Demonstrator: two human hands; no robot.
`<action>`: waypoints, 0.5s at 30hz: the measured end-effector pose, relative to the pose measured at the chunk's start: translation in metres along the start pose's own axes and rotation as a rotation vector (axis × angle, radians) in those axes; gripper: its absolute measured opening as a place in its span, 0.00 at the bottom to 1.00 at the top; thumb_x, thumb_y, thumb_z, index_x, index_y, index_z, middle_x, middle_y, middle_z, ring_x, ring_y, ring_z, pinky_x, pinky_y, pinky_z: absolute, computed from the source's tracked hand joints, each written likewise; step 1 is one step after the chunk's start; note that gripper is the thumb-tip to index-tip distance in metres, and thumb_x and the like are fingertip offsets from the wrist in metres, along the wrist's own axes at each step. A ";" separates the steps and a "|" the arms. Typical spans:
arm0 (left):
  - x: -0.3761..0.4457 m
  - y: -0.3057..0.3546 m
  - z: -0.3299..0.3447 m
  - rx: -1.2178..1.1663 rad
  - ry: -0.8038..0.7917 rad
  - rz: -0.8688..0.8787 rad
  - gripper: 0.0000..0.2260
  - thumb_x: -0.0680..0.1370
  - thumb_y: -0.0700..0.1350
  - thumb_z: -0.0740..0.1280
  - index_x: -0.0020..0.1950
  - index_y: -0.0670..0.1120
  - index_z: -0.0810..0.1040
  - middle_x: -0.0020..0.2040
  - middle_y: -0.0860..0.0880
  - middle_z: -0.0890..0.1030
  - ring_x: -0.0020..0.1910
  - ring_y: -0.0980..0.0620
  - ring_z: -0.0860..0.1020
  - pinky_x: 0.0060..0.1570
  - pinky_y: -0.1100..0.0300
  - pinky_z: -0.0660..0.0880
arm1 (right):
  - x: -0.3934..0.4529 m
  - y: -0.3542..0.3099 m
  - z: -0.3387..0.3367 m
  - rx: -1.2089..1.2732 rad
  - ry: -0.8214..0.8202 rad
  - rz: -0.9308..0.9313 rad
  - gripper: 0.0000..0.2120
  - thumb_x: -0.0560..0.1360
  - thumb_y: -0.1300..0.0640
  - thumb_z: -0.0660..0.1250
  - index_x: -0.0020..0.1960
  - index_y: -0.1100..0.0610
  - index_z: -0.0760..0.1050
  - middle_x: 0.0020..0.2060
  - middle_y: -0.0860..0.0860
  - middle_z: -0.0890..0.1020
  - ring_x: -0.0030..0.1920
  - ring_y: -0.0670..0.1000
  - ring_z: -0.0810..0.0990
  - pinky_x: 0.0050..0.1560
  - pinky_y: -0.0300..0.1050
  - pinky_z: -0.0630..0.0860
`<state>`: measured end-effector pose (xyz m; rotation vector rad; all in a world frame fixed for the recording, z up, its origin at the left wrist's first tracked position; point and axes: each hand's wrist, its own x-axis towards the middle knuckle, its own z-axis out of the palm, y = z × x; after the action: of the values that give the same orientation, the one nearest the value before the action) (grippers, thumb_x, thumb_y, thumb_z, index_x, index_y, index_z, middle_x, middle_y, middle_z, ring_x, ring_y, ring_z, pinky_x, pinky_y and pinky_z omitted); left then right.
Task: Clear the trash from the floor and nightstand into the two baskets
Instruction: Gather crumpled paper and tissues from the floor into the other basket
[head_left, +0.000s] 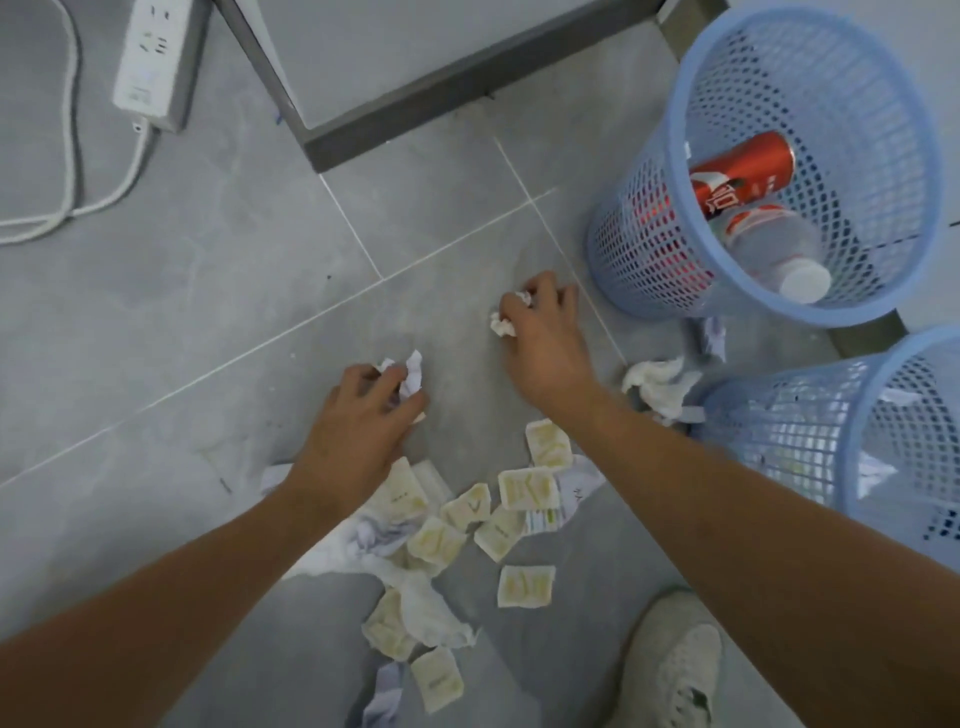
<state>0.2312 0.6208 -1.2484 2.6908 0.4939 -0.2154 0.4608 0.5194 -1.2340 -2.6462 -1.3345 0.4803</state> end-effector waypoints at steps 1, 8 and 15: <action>-0.004 0.000 0.004 -0.009 0.023 0.021 0.21 0.69 0.34 0.77 0.61 0.44 0.81 0.60 0.40 0.79 0.53 0.36 0.72 0.46 0.45 0.79 | -0.007 0.003 0.002 0.033 0.020 -0.001 0.11 0.75 0.67 0.65 0.56 0.60 0.76 0.61 0.61 0.71 0.58 0.62 0.68 0.51 0.55 0.72; -0.008 0.012 -0.005 -0.135 -0.013 0.021 0.19 0.63 0.22 0.74 0.45 0.42 0.83 0.47 0.43 0.79 0.45 0.40 0.71 0.32 0.48 0.77 | -0.058 0.012 -0.023 0.206 0.109 0.054 0.08 0.74 0.71 0.66 0.50 0.62 0.76 0.55 0.60 0.72 0.51 0.60 0.71 0.49 0.58 0.72; 0.009 0.077 -0.068 -0.237 0.063 0.041 0.19 0.65 0.18 0.70 0.41 0.42 0.82 0.42 0.45 0.78 0.41 0.42 0.69 0.36 0.49 0.71 | -0.133 0.007 -0.110 0.430 0.256 0.135 0.09 0.70 0.69 0.68 0.49 0.59 0.75 0.54 0.55 0.71 0.51 0.56 0.73 0.50 0.53 0.74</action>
<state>0.2731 0.5852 -1.1615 2.4788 0.4519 -0.0566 0.4297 0.4111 -1.1033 -2.3489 -0.8691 0.3761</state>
